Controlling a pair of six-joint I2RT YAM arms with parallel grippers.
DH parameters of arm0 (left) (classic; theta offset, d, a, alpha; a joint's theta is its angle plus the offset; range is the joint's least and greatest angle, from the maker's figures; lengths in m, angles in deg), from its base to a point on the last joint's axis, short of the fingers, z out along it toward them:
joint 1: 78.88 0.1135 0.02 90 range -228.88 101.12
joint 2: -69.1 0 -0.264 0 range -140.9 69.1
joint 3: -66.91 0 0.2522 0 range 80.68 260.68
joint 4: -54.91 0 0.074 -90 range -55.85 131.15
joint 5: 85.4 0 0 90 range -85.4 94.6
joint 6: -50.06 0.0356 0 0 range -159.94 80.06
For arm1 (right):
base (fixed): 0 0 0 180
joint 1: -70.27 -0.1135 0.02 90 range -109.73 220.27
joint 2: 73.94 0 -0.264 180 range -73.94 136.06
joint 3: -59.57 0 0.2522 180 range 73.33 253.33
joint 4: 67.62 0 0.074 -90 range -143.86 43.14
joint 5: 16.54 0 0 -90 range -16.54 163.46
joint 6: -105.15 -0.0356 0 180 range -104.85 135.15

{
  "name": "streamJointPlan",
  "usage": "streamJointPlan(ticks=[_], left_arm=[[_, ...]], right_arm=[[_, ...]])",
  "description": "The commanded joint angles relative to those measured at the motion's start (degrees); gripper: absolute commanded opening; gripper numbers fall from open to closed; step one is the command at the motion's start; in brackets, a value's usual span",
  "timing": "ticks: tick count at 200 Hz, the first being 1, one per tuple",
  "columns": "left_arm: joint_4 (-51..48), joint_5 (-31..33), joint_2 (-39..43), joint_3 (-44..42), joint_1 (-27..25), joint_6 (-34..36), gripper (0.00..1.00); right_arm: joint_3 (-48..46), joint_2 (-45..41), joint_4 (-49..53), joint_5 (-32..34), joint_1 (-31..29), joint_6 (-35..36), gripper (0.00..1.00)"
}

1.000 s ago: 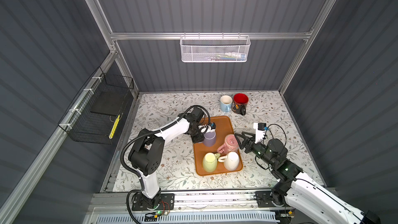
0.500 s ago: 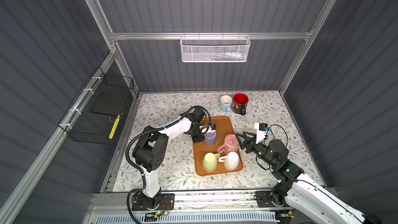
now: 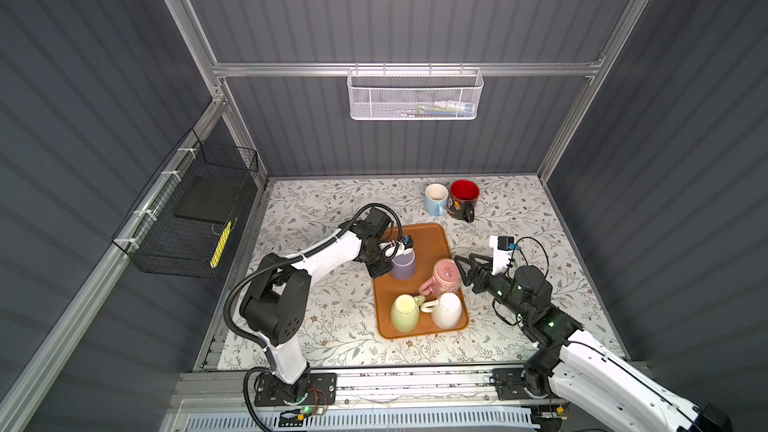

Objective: Turn the mug right side up
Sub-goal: 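Lift the purple mug off the tray with the left gripper while the right gripper approaches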

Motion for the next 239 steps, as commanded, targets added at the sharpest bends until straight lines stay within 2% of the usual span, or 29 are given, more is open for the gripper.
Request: streamJointPlan(ticks=[1, 72, 124, 130, 180, 239], left_arm=[[3.59, -1.93, 6.06, 0.12, 0.68, -4.45, 0.00], [12.33, -3.05, 18.94, -5.24, 1.76, -15.54, 0.00], [21.60, -8.73, 29.12, -8.02, 1.96, -28.49, 0.00], [23.08, -11.04, 30.28, -8.37, 1.96, -30.27, 0.00], [41.34, -18.34, 37.11, -11.90, 1.96, -46.45, 0.00], [68.68, -26.73, 36.54, -17.71, 1.96, -64.46, 0.00]], right_arm=[[0.58, -0.32, -0.86, -1.28, 0.82, 1.19, 0.66], [6.78, -1.40, 4.86, -8.15, 1.37, 3.12, 0.67], [10.40, -2.21, 6.12, -16.57, 2.51, 3.68, 0.69], [10.60, -2.39, 5.99, -18.28, 2.58, 3.51, 0.69], [10.98, -2.37, 1.09, -24.44, 3.27, 0.16, 0.69], [14.06, 3.59, -9.40, -32.71, 3.36, -3.39, 0.70]])
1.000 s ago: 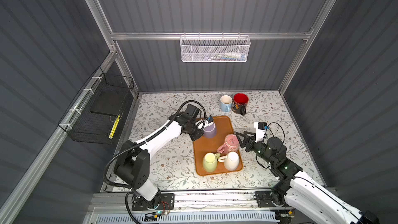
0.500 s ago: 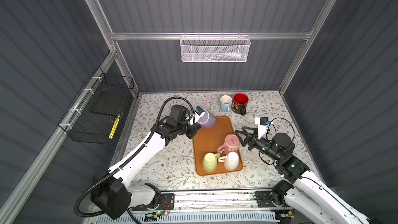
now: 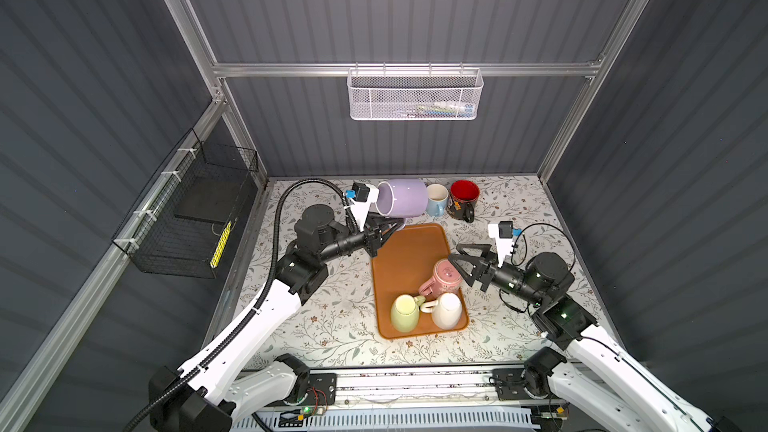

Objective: Turn the mug right side up
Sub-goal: 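Lift the purple mug off the tray with the left gripper while the right gripper approaches, then close the right gripper on the purple mug's handle beside the left gripper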

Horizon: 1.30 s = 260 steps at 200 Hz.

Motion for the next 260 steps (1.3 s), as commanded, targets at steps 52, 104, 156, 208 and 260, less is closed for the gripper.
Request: streamJointPlan(ticks=[52, 104, 156, 208, 260], left_arm=[[38.42, -6.80, -3.23, -3.61, 0.15, -21.99, 0.00], [46.58, -7.82, -7.41, -2.95, 0.15, -25.92, 0.00], [53.90, -8.23, -12.35, -2.22, 0.15, -29.19, 0.00], [56.28, -8.87, -15.17, -1.17, 0.15, -30.09, 0.00], [59.33, -9.37, -17.52, -0.11, 0.15, -32.33, 0.00]], right_arm=[[8.19, 9.20, -13.47, -9.92, 0.20, -2.75, 0.72], [13.58, 18.02, -22.81, -15.06, 1.12, -6.57, 0.66], [19.54, 24.96, -23.80, -18.27, 2.17, -6.88, 0.48], [22.58, 29.79, -28.60, -20.41, 3.33, -10.17, 0.40], [23.49, 34.14, -38.56, -23.03, 5.56, -17.95, 0.37]])
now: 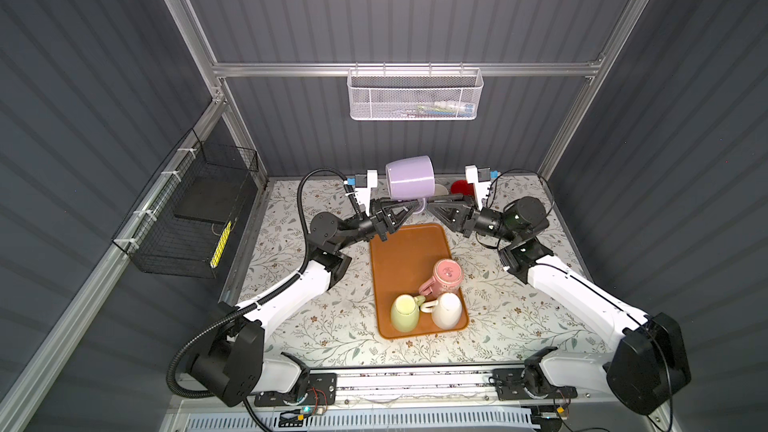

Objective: Turn the mug right side up

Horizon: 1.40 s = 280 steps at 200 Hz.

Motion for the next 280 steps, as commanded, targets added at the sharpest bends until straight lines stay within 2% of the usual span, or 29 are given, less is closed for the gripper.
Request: streamJointPlan(ticks=[1, 97, 176, 253, 280], left_arm=[[8.01, -0.62, -0.32, 3.43, 0.15, -1.41, 0.00], [10.94, -1.00, -4.43, 5.19, 0.15, -3.14, 0.00], [12.88, -1.31, -6.69, 5.71, 0.15, -4.56, 0.00], [14.94, -1.11, -7.75, 5.23, 0.15, -5.90, 0.00], [15.19, -1.03, -8.04, 5.01, 0.15, -6.14, 0.00]], right_arm=[[2.26, 1.33, -7.57, -2.52, 1.04, -4.82, 0.37], [4.90, 6.79, -13.94, -5.79, 1.35, -10.23, 0.37], [6.16, 9.60, -18.09, -5.84, 1.39, -13.47, 0.36], [6.53, 10.52, -19.78, -4.85, 1.41, -14.95, 0.25], [6.35, 10.90, -20.49, -4.37, 1.44, -15.70, 0.18]])
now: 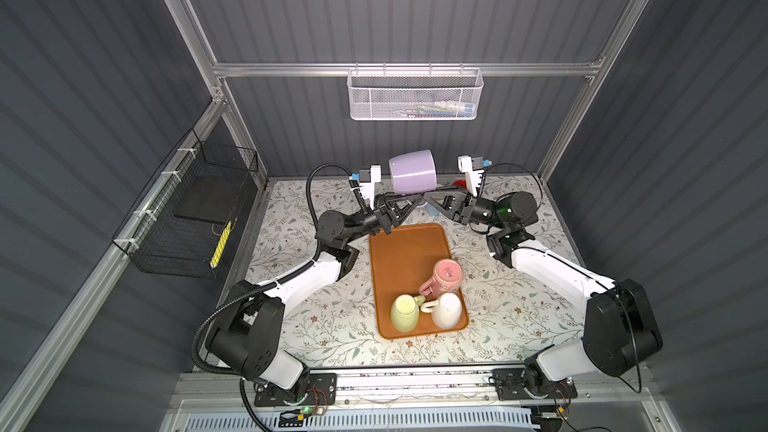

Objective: Turn the mug right side up

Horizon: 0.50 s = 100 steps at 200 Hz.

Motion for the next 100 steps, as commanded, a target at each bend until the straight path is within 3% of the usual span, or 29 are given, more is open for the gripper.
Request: streamJointPlan(ticks=[1, 54, 100], left_arm=[[4.98, -0.71, -0.18, 2.21, 0.08, -0.22, 0.00], [4.82, -0.53, -0.03, 1.16, 0.08, 0.28, 0.00], [2.14, -0.62, 0.71, 0.50, 0.08, 1.94, 0.01]], right_arm=[[2.00, 0.35, -3.81, 1.23, 0.26, -1.35, 0.18], [0.78, -0.19, -3.78, 2.71, 0.24, -1.26, 0.00], [-0.02, -2.15, -1.39, 3.65, 0.35, 0.69, 0.00]])
